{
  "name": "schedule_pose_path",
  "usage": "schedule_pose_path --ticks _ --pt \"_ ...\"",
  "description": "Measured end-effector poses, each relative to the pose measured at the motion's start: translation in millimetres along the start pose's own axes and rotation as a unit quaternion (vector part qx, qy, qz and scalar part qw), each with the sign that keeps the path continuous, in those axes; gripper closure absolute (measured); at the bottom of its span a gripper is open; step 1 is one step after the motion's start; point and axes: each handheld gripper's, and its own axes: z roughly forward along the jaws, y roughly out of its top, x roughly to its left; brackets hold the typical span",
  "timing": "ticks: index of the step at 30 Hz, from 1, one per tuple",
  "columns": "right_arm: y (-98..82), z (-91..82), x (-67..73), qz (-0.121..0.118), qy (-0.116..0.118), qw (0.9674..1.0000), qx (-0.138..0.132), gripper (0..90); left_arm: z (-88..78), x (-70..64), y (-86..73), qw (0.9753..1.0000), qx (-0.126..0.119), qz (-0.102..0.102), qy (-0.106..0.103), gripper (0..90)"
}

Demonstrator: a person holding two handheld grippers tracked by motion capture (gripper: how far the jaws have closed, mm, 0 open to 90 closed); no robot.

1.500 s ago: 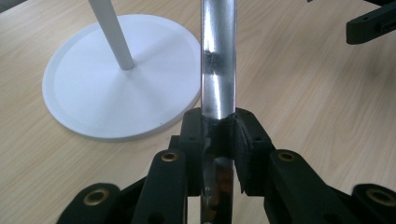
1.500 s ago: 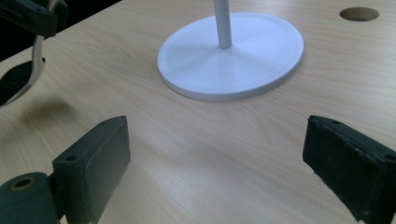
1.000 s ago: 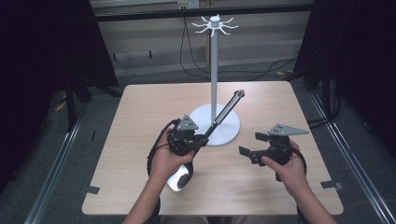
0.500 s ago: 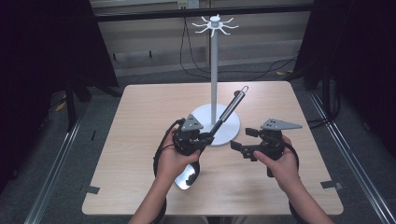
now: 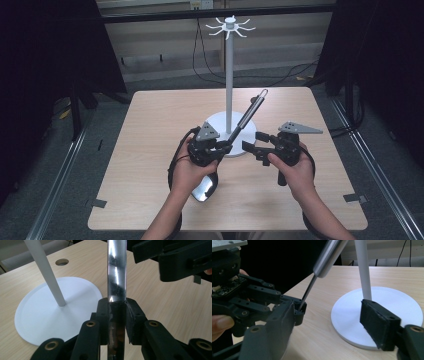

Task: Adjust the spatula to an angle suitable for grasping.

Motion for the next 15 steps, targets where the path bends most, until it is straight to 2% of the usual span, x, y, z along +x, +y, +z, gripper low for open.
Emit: schedule_pose_path --ticks 3,4,6,9,15 --pt "1.2 2.6 1.3 0.009 -0.003 0.9999 -0.002 33.1 0.9 -1.2 1.5 1.0000 -0.002 -0.001 -0.001 75.3" --pt "2.5 4.7 1.5 0.028 0.003 0.9995 -0.014 36.8 1.4 -1.4 2.2 1.0000 -0.003 -0.001 -0.004 75.3" --pt "3.5 5.7 1.9 0.035 0.004 0.9992 -0.017 38.2 1.7 -2.5 4.3 1.0000 -0.001 0.000 0.000 75.3" --pt "7.3 9.7 4.1 0.041 0.011 0.9989 -0.021 41.0 1.6 -3.9 7.4 1.0000 -0.008 0.001 -0.002 75.3" --pt "14.9 16.6 12.8 0.037 0.010 0.9989 -0.028 48.9 -1.5 -8.5 14.0 0.9997 -0.024 0.002 -0.003 75.3"
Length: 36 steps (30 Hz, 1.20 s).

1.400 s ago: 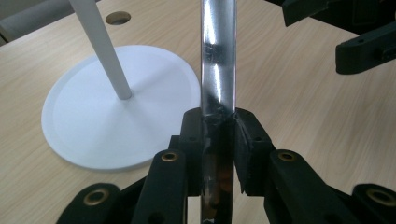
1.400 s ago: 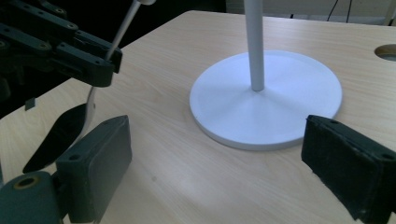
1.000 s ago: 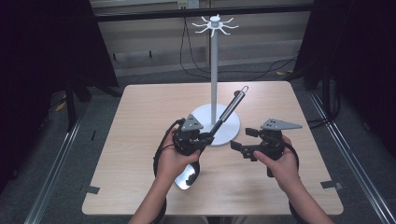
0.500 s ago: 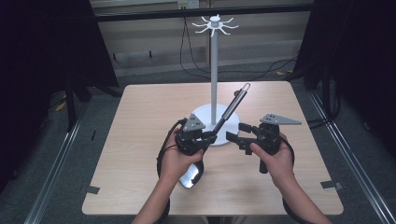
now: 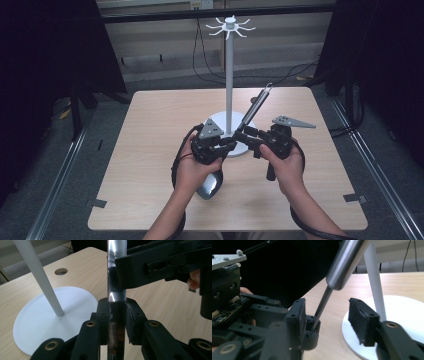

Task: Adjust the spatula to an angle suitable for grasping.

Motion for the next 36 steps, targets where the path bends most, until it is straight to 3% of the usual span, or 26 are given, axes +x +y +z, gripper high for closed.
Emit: schedule_pose_path --ticks 2,4,11,13,21,30,36 --pt "1.7 1.3 2.2 0.001 0.004 1.0000 -0.003 53.4 -0.7 -0.6 0.7 1.0000 -0.002 0.002 0.005 75.3" --pt "3.2 1.4 4.1 -0.008 -0.008 0.9999 -0.009 59.4 -0.8 -1.5 1.3 0.9999 -0.009 0.000 0.006 75.3" --pt "6.5 2.0 5.7 0.005 -0.007 0.9998 -0.015 74.5 -1.0 -3.5 2.1 0.9997 -0.020 0.003 0.010 75.3" --pt "9.1 1.7 7.5 0.011 -0.003 0.9997 -0.022 82.0 -1.1 -4.2 2.9 0.9997 -0.024 0.004 0.008 75.2" --pt "17.4 0.4 8.0 0.046 0.036 0.9979 -0.029 87.5 -6.0 -4.5 5.5 0.9988 -0.048 0.002 0.007 75.2" --pt "30.1 0.1 11.0 -0.001 0.055 0.9984 -0.017 88.0 -8.9 -0.6 7.3 0.9977 -0.067 -0.004 -0.008 75.2" --pt "38.8 0.9 14.2 -0.033 0.062 0.9975 -0.009 87.9 -10.9 5.6 10.2 0.9962 -0.080 -0.016 -0.030 75.1"
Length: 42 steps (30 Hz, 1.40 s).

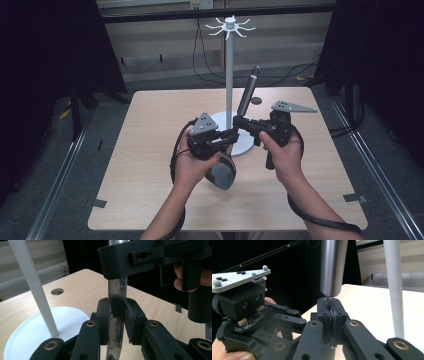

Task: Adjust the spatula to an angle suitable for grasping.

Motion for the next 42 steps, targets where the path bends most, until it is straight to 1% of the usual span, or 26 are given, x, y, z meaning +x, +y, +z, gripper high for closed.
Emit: schedule_pose_path --ticks 1,2,3,5,8,10,11,12,14,17,19,20,21,22,24,29,31,33,34,35,36,42 --pt "1.0 0.4 0.0 -0.004 0.002 1.0000 0.001 87.9 0.0 0.0 0.0 1.0000 0.000 0.000 0.000 75.2" --pt "1.9 0.7 0.3 -0.007 0.003 1.0000 0.003 87.9 -0.4 1.5 0.1 1.0000 -0.001 -0.005 -0.007 75.2" --pt "2.6 1.2 0.2 -0.011 0.005 0.9999 0.005 87.9 -0.4 1.5 0.1 1.0000 -0.001 -0.005 -0.007 75.2" --pt "3.7 2.0 0.5 -0.013 0.007 0.9998 0.010 87.9 -1.0 4.6 0.1 0.9998 -0.001 -0.009 -0.016 75.3" --pt "5.0 3.7 0.3 -0.021 0.012 0.9996 0.014 87.9 -1.3 6.9 0.2 0.9998 0.001 -0.009 -0.020 75.3" --pt "5.9 5.0 -0.1 -0.026 0.015 0.9994 0.015 87.9 -2.2 10.5 0.7 0.9994 0.001 -0.014 -0.030 75.4" --pt "6.5 5.6 -0.4 -0.028 0.018 0.9993 0.016 87.8 -2.2 10.5 0.7 0.9994 0.001 -0.014 -0.030 75.5" --pt "7.1 6.1 -0.4 -0.028 0.019 0.9993 0.017 87.9 -2.8 12.7 0.8 0.9992 -0.002 -0.019 -0.035 75.5" --pt "8.8 7.5 -0.4 -0.029 0.023 0.9991 0.019 87.9 -3.5 13.9 1.1 0.9991 -0.001 -0.019 -0.038 75.6" --pt "12.2 9.6 0.2 -0.036 0.026 0.9987 0.023 87.9 -4.8 16.2 1.8 0.9989 -0.007 -0.022 -0.040 75.7" --pt "13.4 10.4 0.7 -0.038 0.028 0.9986 0.023 87.9 -6.0 18.1 2.1 0.9985 -0.012 -0.029 -0.046 75.8" --pt "14.3 10.9 1.0 -0.040 0.028 0.9985 0.023 87.9 -6.6 19.6 2.3 0.9983 -0.016 -0.029 -0.049 75.8" --pt "15.9 11.8 1.8 -0.041 0.029 0.9984 0.025 87.9 -7.5 20.5 2.8 0.9983 -0.018 -0.028 -0.048 75.8" --pt "18.3 13.4 2.4 -0.047 0.031 0.9981 0.025 87.9 -7.8 21.0 3.0 0.9980 -0.020 -0.032 -0.052 75.9" --pt "19.3 14.3 2.9 -0.048 0.032 0.9980 0.026 87.9 -9.1 22.2 4.0 0.9980 -0.021 -0.032 -0.050 76.0" --pt "24.3 18.4 3.9 -0.055 0.037 0.9974 0.029 87.9 -11.0 25.9 5.3 0.9974 -0.026 -0.038 -0.055 76.1" --pt "25.7 19.8 4.1 -0.055 0.038 0.9974 0.029 87.9 -12.1 26.7 6.0 0.9976 -0.027 -0.039 -0.050 76.1" --pt "27.6 21.3 4.3 -0.057 0.040 0.9972 0.028 87.9 -12.7 28.1 6.8 0.9974 -0.031 -0.040 -0.052 76.1" --pt "28.5 22.0 4.3 -0.058 0.040 0.9971 0.028 87.9 -13.4 29.1 7.8 0.9977 -0.030 -0.040 -0.047 76.1" --pt "29.5 22.9 4.4 -0.058 0.040 0.9971 0.029 87.9 -13.4 29.1 7.8 0.9977 -0.030 -0.040 -0.047 76.2" --pt "30.5 23.7 4.3 -0.060 0.039 0.9970 0.030 87.8 -13.2 30.3 8.4 0.9974 -0.034 -0.043 -0.046 76.2" --pt "35.9 28.1 1.7 -0.062 0.041 0.9969 0.028 87.9 -12.1 33.7 11.3 0.9968 -0.039 -0.052 -0.046 76.3"
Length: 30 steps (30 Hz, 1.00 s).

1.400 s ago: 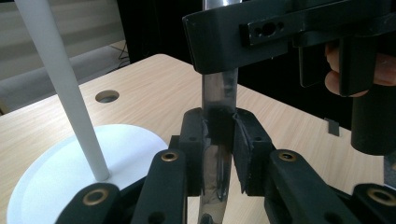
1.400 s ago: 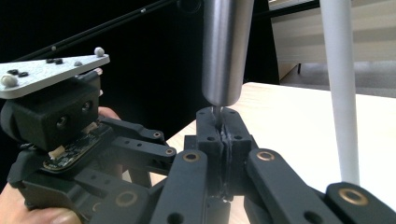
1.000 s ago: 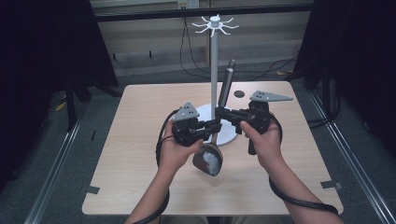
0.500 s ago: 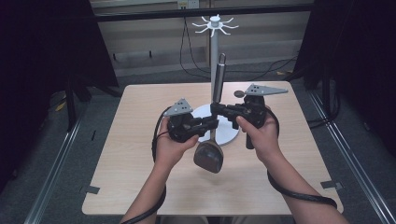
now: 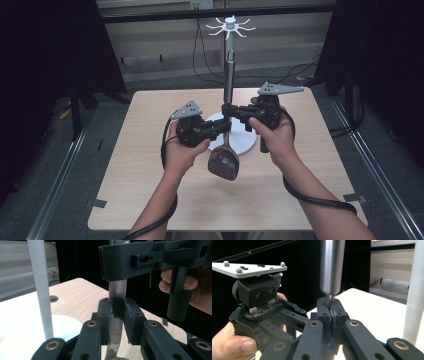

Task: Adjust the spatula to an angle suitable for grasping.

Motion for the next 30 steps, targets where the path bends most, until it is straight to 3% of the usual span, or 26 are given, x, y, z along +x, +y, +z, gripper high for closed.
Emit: schedule_pose_path --ticks 21,30 --pt "20.2 9.2 -9.5 -0.007 -0.002 0.9999 -0.007 87.7 3.1 11.8 14.9 0.9996 -0.025 -0.011 0.012 76.2" --pt "20.6 13.4 -15.9 -0.008 -0.007 0.9999 -0.003 87.5 7.9 15.9 14.5 0.9995 -0.023 -0.011 0.020 76.1"
